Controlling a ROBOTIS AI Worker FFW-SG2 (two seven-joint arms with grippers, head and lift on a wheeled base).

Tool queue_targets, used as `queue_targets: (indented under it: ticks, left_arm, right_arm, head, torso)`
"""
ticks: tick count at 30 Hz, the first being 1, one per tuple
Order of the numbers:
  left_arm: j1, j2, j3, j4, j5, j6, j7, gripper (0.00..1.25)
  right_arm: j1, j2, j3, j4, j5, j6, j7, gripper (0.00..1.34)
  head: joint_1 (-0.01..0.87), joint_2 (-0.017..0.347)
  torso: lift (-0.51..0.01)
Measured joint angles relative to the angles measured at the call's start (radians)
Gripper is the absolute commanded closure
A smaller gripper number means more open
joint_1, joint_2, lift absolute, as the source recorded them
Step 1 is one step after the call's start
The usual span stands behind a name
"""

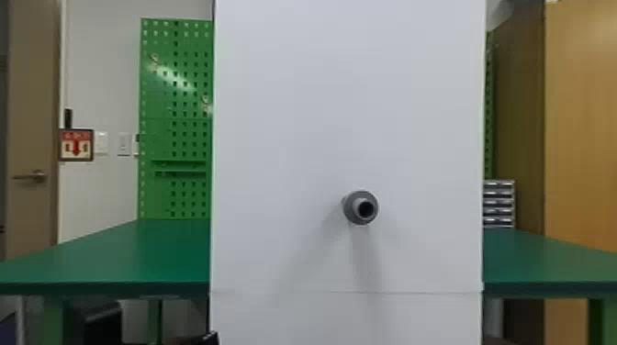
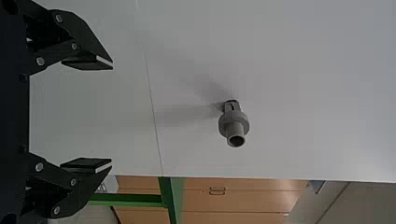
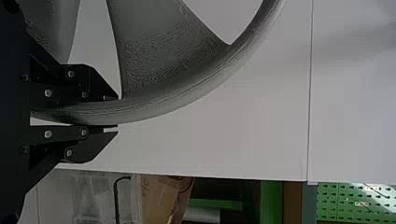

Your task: Hold the wheel and insert it

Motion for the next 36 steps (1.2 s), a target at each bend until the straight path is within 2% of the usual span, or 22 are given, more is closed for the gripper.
queue_targets:
  ticks: [27,36]
  left_arm:
    - [0.005,-0.001,0.002,0.0,0.003,0.0,0.0,0.5]
    - [0.007,-0.001,0.005,0.0,0.005,0.0,0.0,0.5]
  right_arm:
    - [0.0,0.008,-0.006,-0.002,0.0,-0.005,0.0,1.09]
    - [0.009,0.014,-0.007,-0.042,-0.001,0.007,-0.001,1.09]
  head:
    - [0.0,0.008]
    - [0.0,0.008]
  torso:
    - [-0.496]
    - [-0.496]
